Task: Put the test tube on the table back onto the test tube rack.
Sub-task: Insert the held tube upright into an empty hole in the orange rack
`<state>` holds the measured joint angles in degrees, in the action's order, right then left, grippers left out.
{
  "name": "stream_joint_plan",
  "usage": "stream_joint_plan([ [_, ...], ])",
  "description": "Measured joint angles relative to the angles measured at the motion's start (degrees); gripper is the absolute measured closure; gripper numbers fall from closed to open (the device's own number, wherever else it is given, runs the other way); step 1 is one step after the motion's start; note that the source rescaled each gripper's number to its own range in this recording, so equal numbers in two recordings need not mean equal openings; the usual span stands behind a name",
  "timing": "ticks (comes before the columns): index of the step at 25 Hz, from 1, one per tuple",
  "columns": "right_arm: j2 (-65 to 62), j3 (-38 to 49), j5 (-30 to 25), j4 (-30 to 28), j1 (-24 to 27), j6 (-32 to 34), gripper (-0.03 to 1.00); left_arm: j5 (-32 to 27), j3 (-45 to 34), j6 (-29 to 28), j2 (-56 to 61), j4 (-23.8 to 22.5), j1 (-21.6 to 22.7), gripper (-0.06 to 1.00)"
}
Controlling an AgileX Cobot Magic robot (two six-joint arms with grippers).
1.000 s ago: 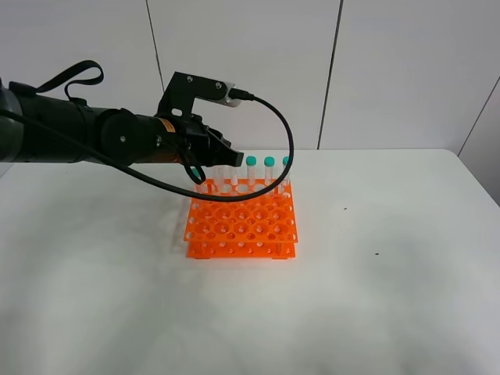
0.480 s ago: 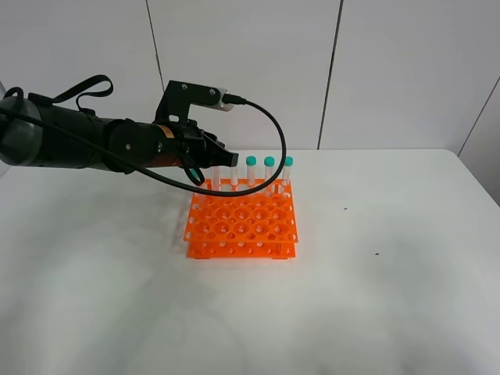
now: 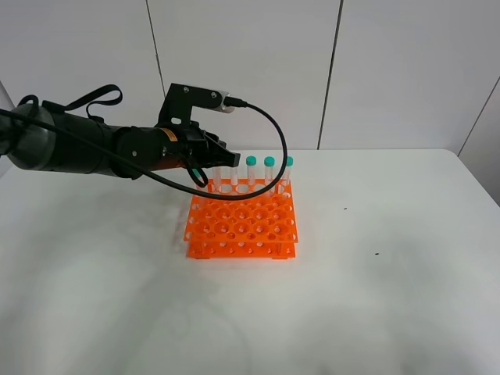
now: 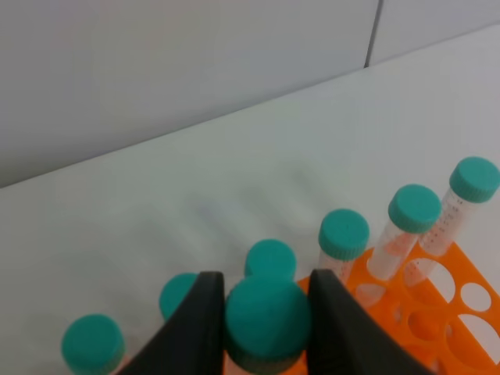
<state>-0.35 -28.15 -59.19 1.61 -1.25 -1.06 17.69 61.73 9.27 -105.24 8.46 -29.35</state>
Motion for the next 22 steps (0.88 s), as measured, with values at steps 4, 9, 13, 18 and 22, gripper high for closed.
stream_joint_plan([
  [4, 0.0, 0.0, 0.0, 0.0, 0.0, 0.0, -0.03, -0.1, 0.0, 0.0, -0.2, 0.0, 0.3, 0.94],
  [9, 0.0, 0.0, 0.0, 0.0, 0.0, 0.0, -0.03, -0.1, -0.1, 0.0, -0.6, 0.0, 0.6, 0.94],
  [13, 0.0, 0.0, 0.0, 0.0, 0.0, 0.0, -0.03, -0.1, -0.1, -0.8, -0.8, 0.0, 0.6, 0.94],
  [18, 0.0, 0.0, 0.0, 0.0, 0.0, 0.0, -0.03, 0.0, -0.1, -1.0, -3.0, 0.0, 0.6, 0.94],
  [22, 0.0, 0.0, 0.0, 0.0, 0.0, 0.0, -0.03, 1.5, -0.1, -1.0, -4.0, 0.0, 0.6, 0.94],
])
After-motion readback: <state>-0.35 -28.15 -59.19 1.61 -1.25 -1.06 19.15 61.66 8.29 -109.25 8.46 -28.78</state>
